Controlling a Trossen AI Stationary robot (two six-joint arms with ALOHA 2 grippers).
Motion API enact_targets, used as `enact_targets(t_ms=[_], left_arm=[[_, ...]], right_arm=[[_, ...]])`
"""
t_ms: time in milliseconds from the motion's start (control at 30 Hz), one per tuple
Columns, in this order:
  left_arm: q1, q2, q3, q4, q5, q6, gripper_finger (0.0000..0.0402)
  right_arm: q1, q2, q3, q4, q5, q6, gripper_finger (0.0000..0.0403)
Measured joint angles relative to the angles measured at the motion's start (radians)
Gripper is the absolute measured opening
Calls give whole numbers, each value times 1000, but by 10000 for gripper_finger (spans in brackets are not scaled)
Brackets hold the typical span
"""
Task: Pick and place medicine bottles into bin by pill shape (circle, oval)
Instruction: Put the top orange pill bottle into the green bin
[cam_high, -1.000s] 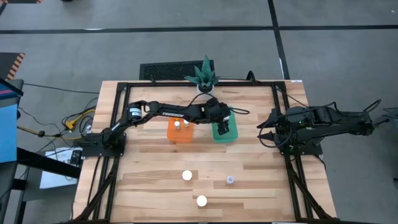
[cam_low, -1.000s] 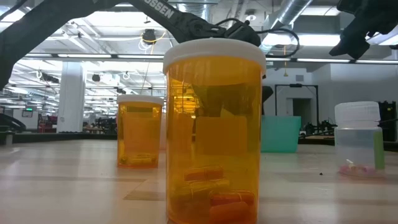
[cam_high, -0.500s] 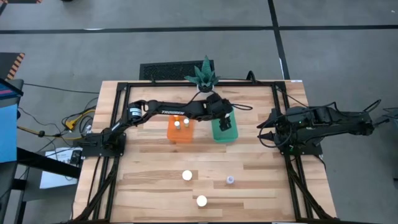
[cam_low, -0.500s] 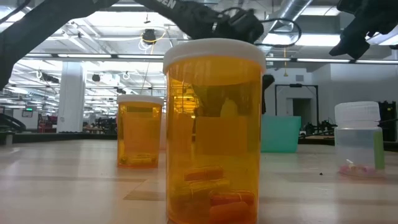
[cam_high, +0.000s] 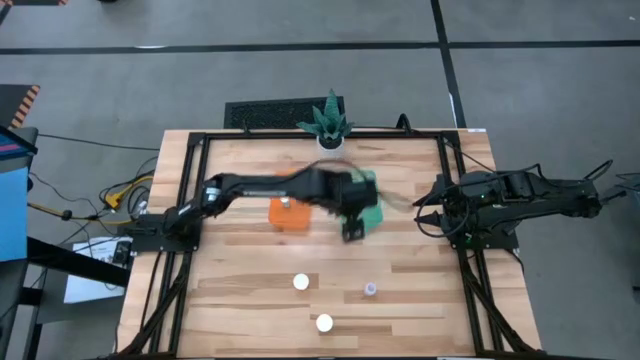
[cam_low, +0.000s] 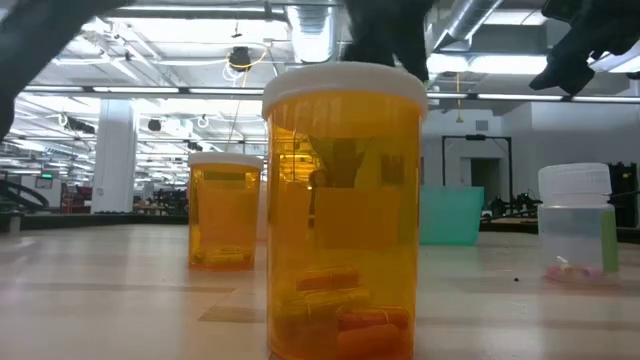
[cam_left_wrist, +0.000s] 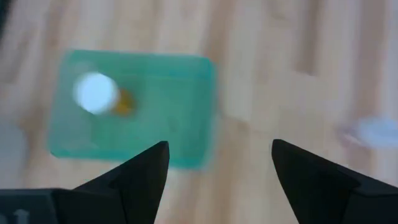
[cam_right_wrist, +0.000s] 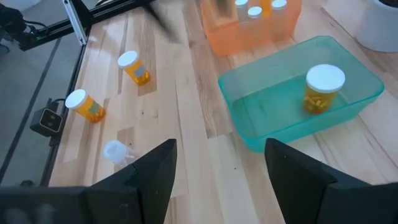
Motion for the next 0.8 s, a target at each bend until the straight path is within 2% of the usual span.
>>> enact_targets(t_ms=[100, 233, 300, 567, 800], left_arm=[[-88, -70, -49, -59, -50, -110, 279], [-214, -115, -93, -143, -208, -250, 279], [-276, -113, -104, -164, -249, -308, 279], [-446, -106, -262, -135, -306, -536, 279], [-465, -107, -415, 27, -203, -573, 279]], right_arm=[[1, 0, 0, 1, 0, 0, 255], [2, 0, 0, 0, -2, -15, 255], [2, 0, 0, 1, -2, -19, 255], [2, 0, 0, -1, -2, -22, 255], [1, 0, 0, -1, -2, -19, 255]])
